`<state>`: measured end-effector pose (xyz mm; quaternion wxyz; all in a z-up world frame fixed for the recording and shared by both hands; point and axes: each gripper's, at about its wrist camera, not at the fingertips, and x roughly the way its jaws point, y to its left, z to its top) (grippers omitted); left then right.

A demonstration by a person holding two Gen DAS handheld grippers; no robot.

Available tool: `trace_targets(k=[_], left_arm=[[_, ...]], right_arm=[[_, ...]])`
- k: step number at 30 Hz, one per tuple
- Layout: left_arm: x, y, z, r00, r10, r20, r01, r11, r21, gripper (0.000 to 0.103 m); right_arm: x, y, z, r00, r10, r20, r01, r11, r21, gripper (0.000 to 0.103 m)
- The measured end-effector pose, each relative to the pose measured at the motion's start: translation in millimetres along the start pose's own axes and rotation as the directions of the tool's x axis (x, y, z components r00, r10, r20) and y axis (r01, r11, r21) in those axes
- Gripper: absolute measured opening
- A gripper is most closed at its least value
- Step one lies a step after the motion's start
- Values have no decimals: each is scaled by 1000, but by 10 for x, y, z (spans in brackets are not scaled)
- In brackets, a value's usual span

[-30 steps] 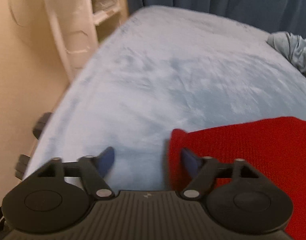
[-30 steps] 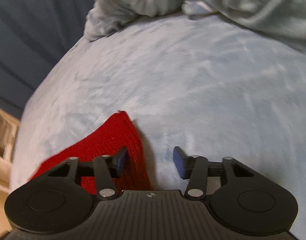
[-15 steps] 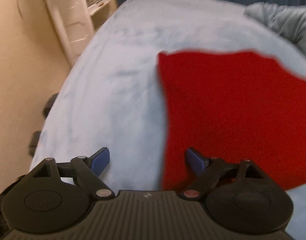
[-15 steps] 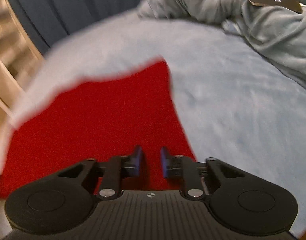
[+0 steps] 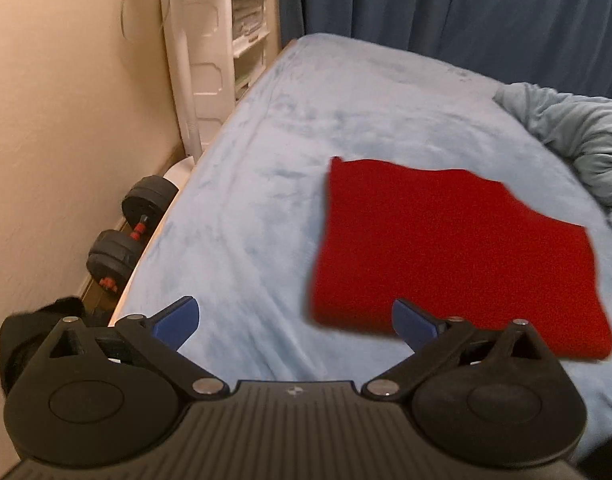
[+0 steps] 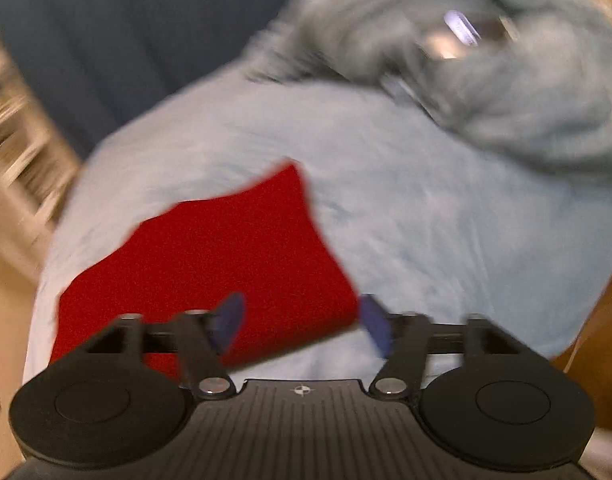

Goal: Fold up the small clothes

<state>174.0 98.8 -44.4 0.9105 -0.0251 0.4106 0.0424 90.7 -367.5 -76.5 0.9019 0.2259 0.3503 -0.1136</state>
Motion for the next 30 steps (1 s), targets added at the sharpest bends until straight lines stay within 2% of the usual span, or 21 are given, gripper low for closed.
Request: trace_targets(k=[2, 4, 9, 14, 21, 30], left_arm=[[-280, -153, -128, 1000, -6, 17, 6, 1000, 20, 103], [-488, -311, -284, 1000, -1, 14, 0, 999, 45, 103], [-782, -514, -633, 1000, 10, -1, -10, 993, 118, 103], [-915, -550, -804, 1000, -14, 4, 13, 991, 135, 103], [-1034, -550, -845, 999, -25, 34, 21, 991, 135, 103], [-1060, -570, -848, 999, -35, 33, 29, 988, 150, 103]], right_arm=[[-332, 299, -170, 998, 21, 56, -13, 990, -142, 93], [-579, 497, -362, 995, 30, 99, -8, 976, -217, 94], [-853, 628, -758, 994, 18, 107, 7, 973, -231, 94], [-1064, 712, -960, 991, 31, 128, 1, 969, -246, 94], [-1226, 791, -1036, 989, 79, 124, -42, 959, -280, 94], [-1245, 791, -1033, 990, 77, 116, -44, 965, -260, 94]])
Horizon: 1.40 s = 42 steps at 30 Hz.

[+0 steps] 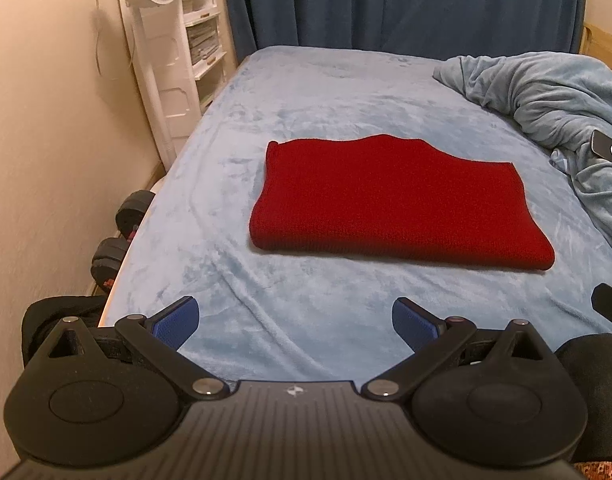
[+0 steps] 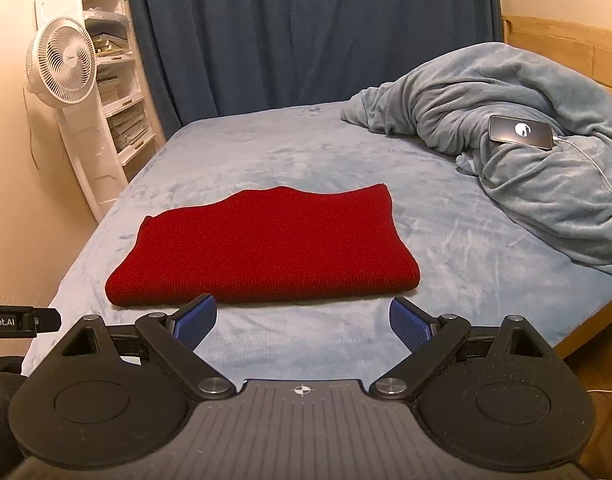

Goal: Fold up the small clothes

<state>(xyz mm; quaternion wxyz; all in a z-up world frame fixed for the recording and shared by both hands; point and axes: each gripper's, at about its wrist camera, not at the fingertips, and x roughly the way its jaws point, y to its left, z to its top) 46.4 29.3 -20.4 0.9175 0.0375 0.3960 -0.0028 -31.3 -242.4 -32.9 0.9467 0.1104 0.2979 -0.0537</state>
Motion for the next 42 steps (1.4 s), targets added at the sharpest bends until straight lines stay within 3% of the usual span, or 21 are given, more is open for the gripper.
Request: trace_targets(k=[23, 42], left_arm=[[88, 52, -4, 1000, -9, -25, 10, 1000, 14, 103], [411, 63, -11, 996, -15, -91, 16, 1000, 11, 103]], right_arm=[[111, 0, -8, 999, -3, -44, 4, 1000, 19, 94], [370, 0, -49, 993, -22, -112, 25, 999, 27, 94]])
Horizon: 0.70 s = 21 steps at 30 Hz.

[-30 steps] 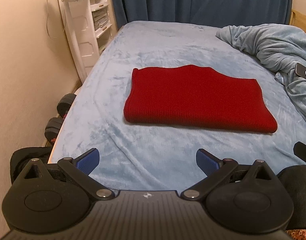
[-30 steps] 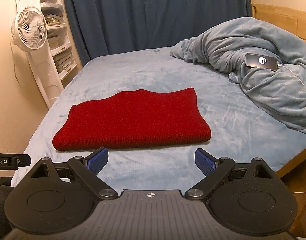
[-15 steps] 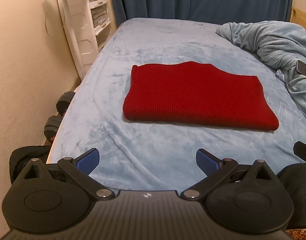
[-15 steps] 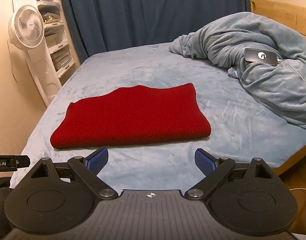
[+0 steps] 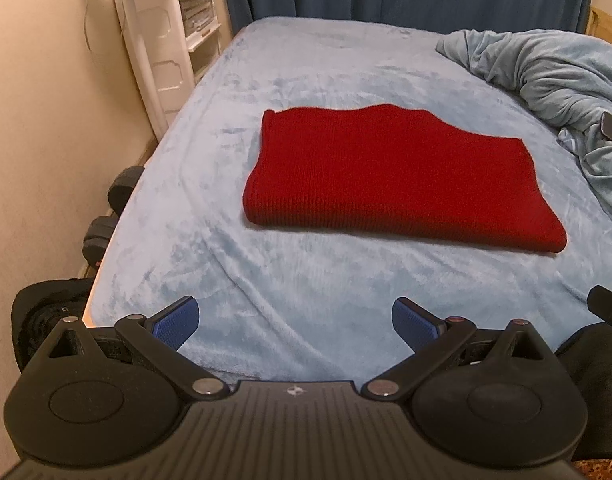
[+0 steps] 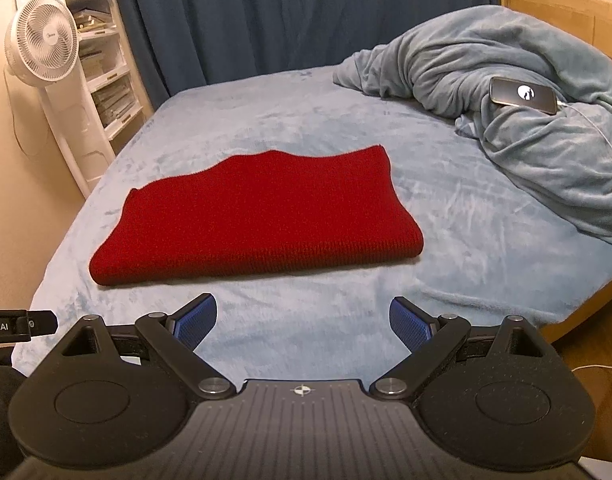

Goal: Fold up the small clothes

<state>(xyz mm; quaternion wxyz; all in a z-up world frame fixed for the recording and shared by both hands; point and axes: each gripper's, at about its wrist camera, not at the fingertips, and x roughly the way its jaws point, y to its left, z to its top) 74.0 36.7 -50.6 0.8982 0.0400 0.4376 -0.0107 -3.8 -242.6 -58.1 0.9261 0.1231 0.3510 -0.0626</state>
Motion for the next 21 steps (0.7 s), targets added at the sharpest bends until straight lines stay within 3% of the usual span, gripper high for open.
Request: trace_targets(k=[4, 8, 12, 15, 19, 21], left_arm=[[172, 74, 36, 1000, 8, -19, -8, 1000, -12, 103], [356, 185, 126, 1000, 21, -4, -21, 999, -36, 103], [601, 329, 257, 1000, 23, 19, -21, 997, -68, 103], [832, 458, 367, 999, 49, 14, -47, 994, -100, 103], [1164, 599, 536, 992, 124, -1, -124, 986, -113, 103], [1351, 679, 613, 986, 168, -21, -170, 978, -124, 103]], right_arm=[[135, -92, 35, 1000, 2, -21, 0, 999, 49, 94], [388, -372, 118, 996, 65, -62, -48, 969, 242, 94], [870, -789, 193, 984, 139, -114, -63, 861, 505, 94], [1262, -1087, 231, 982, 142, -128, -28, 769, 639, 94], [1775, -1384, 278, 985, 133, -114, 0, 650, 760, 94], [2001, -1478, 310, 985, 133, -108, 1, 625, 781, 94]])
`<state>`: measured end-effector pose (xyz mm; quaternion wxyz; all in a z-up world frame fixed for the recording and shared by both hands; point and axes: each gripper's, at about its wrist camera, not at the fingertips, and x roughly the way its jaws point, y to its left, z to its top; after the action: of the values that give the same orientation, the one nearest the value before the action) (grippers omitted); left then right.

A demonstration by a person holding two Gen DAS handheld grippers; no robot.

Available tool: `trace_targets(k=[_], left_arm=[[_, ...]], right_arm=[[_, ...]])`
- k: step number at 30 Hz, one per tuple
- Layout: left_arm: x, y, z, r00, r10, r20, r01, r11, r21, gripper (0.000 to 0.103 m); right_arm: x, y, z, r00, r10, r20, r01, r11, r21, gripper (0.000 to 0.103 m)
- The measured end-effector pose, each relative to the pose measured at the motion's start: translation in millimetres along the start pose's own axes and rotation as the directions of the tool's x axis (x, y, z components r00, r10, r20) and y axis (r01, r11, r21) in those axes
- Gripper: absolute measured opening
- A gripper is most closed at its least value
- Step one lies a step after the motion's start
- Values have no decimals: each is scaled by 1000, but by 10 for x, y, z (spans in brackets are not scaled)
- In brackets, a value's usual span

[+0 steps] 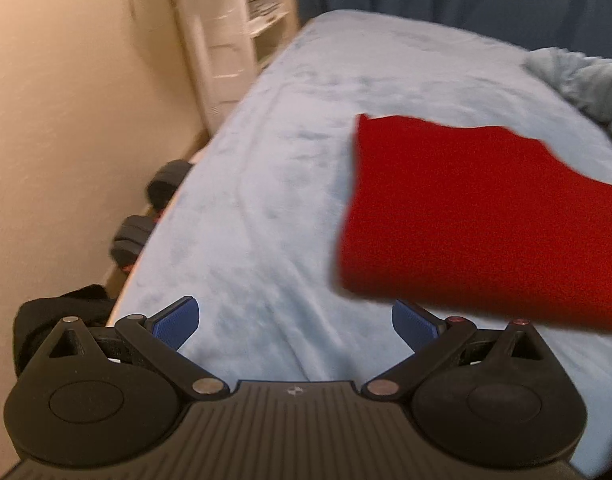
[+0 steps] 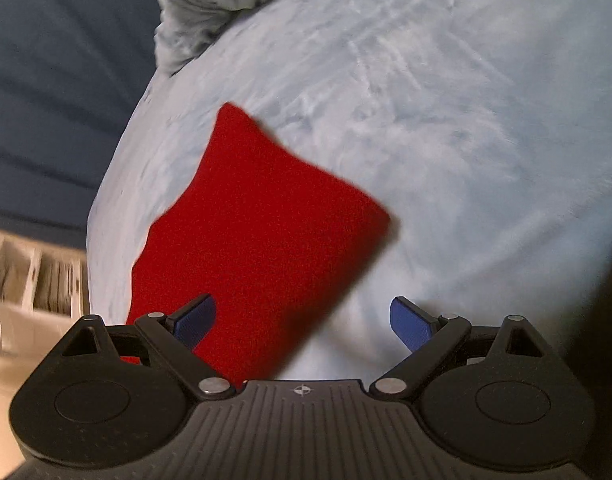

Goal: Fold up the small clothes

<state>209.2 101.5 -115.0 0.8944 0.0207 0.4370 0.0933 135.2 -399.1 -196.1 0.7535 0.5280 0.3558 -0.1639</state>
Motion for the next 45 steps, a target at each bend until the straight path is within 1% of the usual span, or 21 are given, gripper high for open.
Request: trace_targets(k=[2, 5, 10, 17, 19, 21, 23, 25, 26, 27, 28, 30, 32, 34, 35, 37, 38, 39, 41, 43, 45], left_arm=[[194, 50, 70, 1000, 24, -20, -25, 999, -24, 103], [453, 118, 145, 998, 47, -46, -49, 997, -57, 103], [768, 99, 162, 993, 98, -64, -100, 994, -32, 103], [1035, 137, 14, 991, 98, -91, -100, 995, -22, 103], [1070, 203, -14, 993, 73, -98, -78, 996, -53, 103], [1087, 257, -10, 994, 54, -100, -61, 995, -77, 103], [1105, 285, -6, 994, 50, -97, -58, 994, -88, 103], [1116, 298, -9, 995, 45, -94, -55, 993, -104, 103], [1118, 296, -17, 995, 46, -88, -56, 992, -110, 103], [1121, 283, -25, 996, 50, -81, -58, 992, -112, 103], [1138, 261, -17, 996, 54, -77, -62, 992, -110, 103], [1138, 261, -10, 996, 51, -73, -59, 992, -113, 103], [1152, 283, 2, 996, 40, -81, -50, 991, -126, 103], [1158, 289, 20, 996, 35, -87, -46, 991, -128, 103], [1161, 291, 29, 995, 34, -91, -46, 991, -129, 103], [1166, 297, 49, 994, 30, -100, -44, 990, -134, 103], [1164, 303, 58, 994, 27, -105, -42, 990, -137, 103], [1159, 315, 68, 994, 23, -110, -39, 989, -142, 103], [1146, 363, 94, 993, 3, -120, -23, 985, -169, 103], [1114, 461, 117, 992, -34, -122, 6, 976, -219, 103], [1094, 593, 142, 990, -67, -123, 30, 961, -276, 103]], right_arm=[[196, -52, 116, 1000, -25, 7, 25, 998, 50, 94], [395, -94, 237, 1000, -26, 3, 25, 994, 105, 94], [533, -21, 214, 999, -34, 28, 34, 999, 15, 94], [564, -32, 274, 997, -48, 66, 45, 998, 47, 95], [559, -12, 263, 993, -72, 95, 68, 997, 48, 77], [556, 28, 256, 987, -114, 113, 112, 994, 19, 30], [506, 45, 277, 992, -61, 111, 59, 998, 18, 25], [436, 175, 284, 989, -66, 130, 72, 997, -37, 24], [423, 242, 282, 987, -82, 139, 93, 993, -74, 23], [464, 348, 279, 979, -144, 146, 164, 978, -130, 23], [464, 348, 279, 979, -144, 146, 164, 978, -130, 23], [546, 415, 266, 964, -218, 150, 240, 958, -155, 23], [612, 540, 227, 943, -286, 170, 319, 922, -218, 23], [621, 740, 151, 916, -341, 210, 392, 871, -295, 22], [598, 851, 116, 905, -354, 234, 416, 849, -325, 21], [496, 1164, -10, 896, -321, 309, 430, 801, -416, 20], [429, 1349, -100, 892, -287, 349, 431, 769, -471, 20], [350, 1589, -243, 893, -224, 389, 420, 725, -546, 20], [237, 2021, -573, 905, -97, 415, 379, 626, -681, 19], [151, 2444, -1035, 919, 43, 391, 318, 505, -802, 19], [132, 2741, -1570, 934, 160, 320, 246, 362, -899, 19]])
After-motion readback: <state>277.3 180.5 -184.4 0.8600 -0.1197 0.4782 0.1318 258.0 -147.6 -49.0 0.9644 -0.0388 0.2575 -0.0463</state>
